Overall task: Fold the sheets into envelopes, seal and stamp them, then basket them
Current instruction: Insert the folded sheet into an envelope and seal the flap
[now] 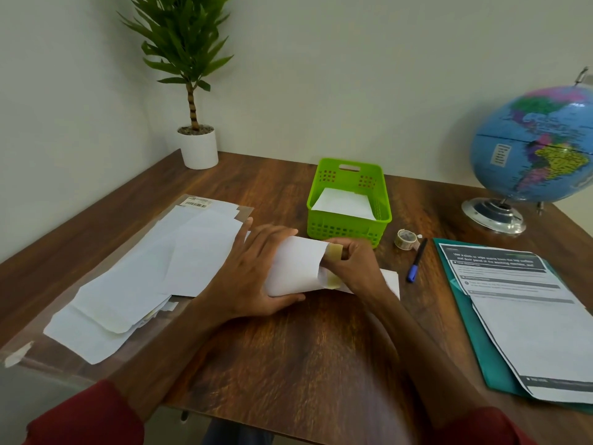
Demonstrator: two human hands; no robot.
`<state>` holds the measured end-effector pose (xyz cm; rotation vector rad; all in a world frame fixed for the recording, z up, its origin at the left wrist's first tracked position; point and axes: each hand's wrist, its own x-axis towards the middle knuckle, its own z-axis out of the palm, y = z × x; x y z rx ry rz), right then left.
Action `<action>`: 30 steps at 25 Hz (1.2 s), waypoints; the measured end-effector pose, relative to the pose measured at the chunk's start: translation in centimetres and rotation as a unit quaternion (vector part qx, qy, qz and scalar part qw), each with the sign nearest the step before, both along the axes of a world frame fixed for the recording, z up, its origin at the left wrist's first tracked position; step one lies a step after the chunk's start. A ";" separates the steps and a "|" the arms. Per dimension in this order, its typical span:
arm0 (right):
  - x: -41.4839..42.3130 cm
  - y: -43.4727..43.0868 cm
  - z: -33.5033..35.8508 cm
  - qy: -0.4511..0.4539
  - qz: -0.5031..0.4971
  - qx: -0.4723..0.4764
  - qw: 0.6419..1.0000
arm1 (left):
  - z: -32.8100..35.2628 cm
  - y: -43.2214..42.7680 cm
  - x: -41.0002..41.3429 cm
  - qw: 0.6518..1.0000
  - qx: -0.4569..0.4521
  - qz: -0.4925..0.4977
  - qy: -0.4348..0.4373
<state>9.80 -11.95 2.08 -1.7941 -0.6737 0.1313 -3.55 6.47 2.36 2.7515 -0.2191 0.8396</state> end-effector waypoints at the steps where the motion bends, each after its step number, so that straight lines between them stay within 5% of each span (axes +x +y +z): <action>1: 0.0 0.0 0.1 -0.006 0.013 0.005 1.000 | 0.0 0.0 -0.1 1.000 -0.006 -0.003 0.003; 9: 0.6 -0.9 1.2 -0.004 0.024 0.003 1.000 | -0.2 0.7 -0.1 0.997 -0.001 0.018 0.080; 19: 0.8 -0.6 0.3 -0.028 -0.033 -0.011 0.999 | 0.0 1.3 -0.1 0.999 0.001 0.024 0.043; 27: -0.5 -0.9 2.2 -0.176 -0.167 0.030 0.970 | 0.0 2.1 -0.1 0.997 -0.009 0.073 -0.004; 30: -1.9 -0.4 3.2 -0.062 -0.097 0.080 0.990 | 0.1 2.1 -0.1 0.996 0.005 0.094 0.009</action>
